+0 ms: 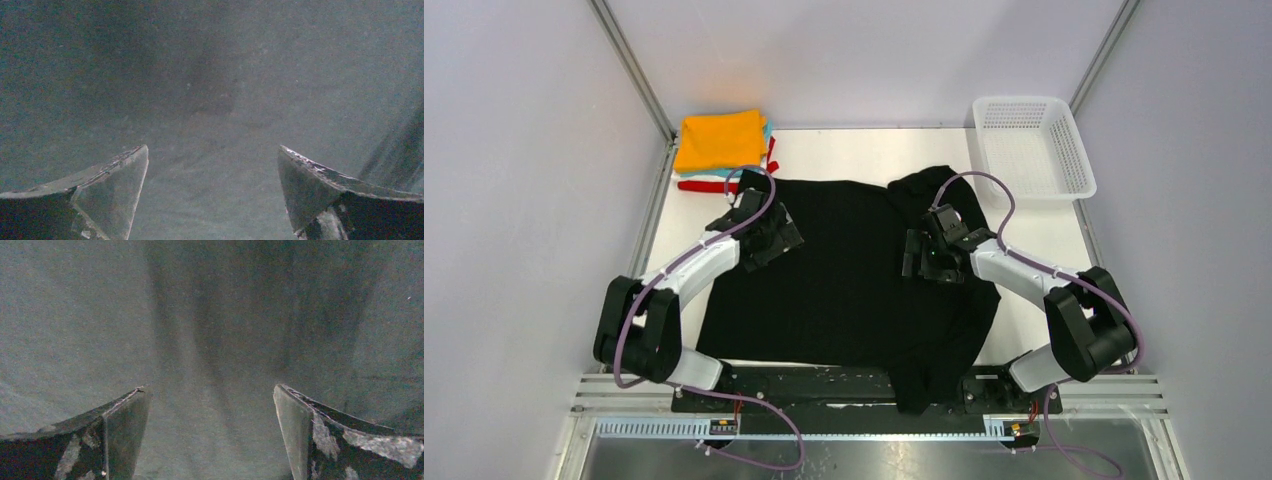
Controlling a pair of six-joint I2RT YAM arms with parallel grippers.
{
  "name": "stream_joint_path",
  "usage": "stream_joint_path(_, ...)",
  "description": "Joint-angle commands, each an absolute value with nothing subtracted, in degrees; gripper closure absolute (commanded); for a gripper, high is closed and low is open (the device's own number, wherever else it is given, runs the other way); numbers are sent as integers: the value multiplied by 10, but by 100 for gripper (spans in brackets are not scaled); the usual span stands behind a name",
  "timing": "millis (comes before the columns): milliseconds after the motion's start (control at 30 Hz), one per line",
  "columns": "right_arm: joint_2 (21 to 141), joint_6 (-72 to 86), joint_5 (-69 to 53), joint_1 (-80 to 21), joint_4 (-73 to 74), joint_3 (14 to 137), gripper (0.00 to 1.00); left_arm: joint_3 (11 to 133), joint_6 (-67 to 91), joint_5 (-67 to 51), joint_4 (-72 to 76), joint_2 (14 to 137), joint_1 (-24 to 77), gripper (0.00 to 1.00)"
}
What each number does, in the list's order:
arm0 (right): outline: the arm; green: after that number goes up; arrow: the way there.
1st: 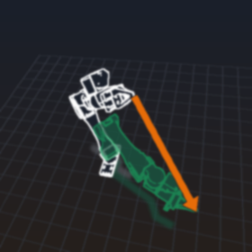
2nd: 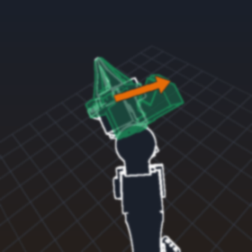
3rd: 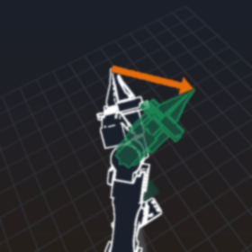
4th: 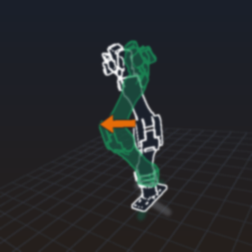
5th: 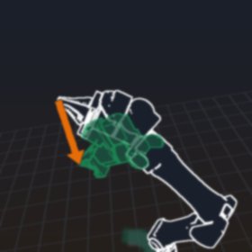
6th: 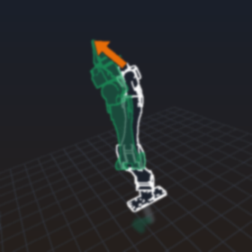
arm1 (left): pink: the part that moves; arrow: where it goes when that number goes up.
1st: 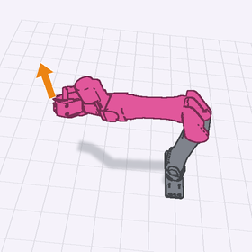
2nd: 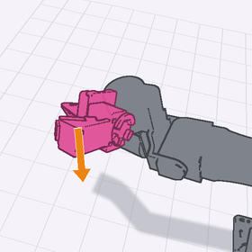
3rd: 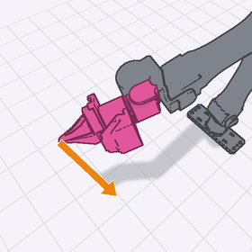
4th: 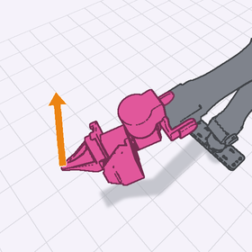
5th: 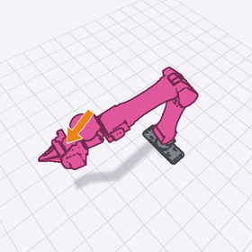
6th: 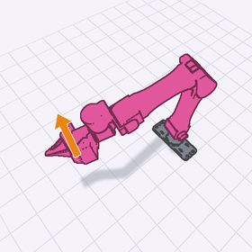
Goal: Fold and stack the t-shirts
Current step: Flatten out the tshirt
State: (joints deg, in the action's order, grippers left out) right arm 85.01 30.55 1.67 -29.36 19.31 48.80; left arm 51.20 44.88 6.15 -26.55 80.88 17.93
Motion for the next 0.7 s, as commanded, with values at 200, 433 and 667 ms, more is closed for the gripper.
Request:
stream_joint_path(200,942,346,-3,-289,190,531,0,579,456,78,-226,958,178,1)
stream_joint_path(433,1028,330,-29,-246,213,633,1,683,447,60,-244,1079,150,1)
stream_joint_path(667,1121,309,-51,-210,248,769,0,788,447,44,-261,1151,114,1)
